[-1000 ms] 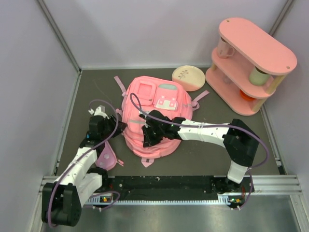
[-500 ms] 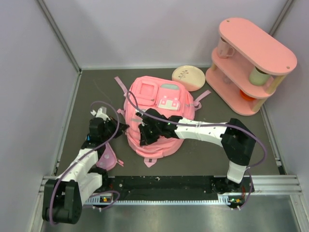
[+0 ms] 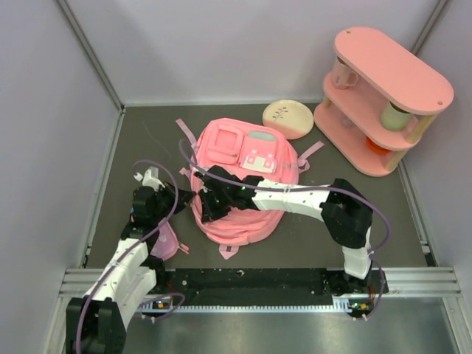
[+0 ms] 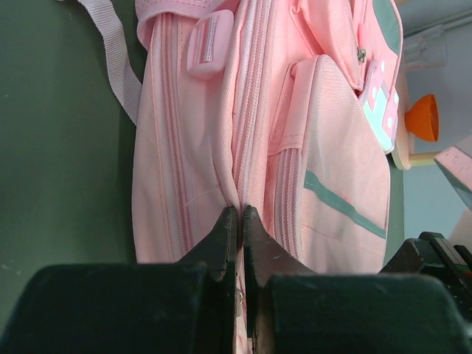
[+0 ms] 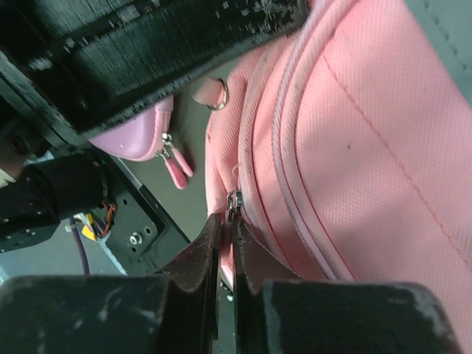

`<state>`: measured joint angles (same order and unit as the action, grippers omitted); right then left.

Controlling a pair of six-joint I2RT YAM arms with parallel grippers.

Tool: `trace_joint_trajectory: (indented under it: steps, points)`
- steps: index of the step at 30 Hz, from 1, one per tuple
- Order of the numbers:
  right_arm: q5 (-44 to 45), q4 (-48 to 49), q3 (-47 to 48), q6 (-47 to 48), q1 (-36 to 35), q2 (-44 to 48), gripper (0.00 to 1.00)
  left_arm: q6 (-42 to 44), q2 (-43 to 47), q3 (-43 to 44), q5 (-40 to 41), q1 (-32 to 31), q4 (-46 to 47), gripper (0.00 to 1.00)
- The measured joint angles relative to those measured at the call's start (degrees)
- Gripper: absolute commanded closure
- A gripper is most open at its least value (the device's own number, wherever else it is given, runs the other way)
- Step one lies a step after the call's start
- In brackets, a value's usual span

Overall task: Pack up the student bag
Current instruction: Unzip the student bag at the center of the board.

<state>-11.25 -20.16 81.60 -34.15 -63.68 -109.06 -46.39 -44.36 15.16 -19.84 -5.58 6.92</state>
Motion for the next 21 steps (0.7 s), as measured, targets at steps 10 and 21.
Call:
trace_joint_trajectory:
  steps: [10, 21]
  points:
    - [1.3, -0.9, 5.1, -1.7, -0.3, -2.2, 1.00, -0.2, 3.0, -0.5, 1.6, 0.0, -0.3, 1.00]
    - [0.6, -0.2, 7.7, -4.5, 0.0, -5.7, 0.73, 0.1, 3.7, -0.5, 4.1, 0.3, -1.9, 0.89]
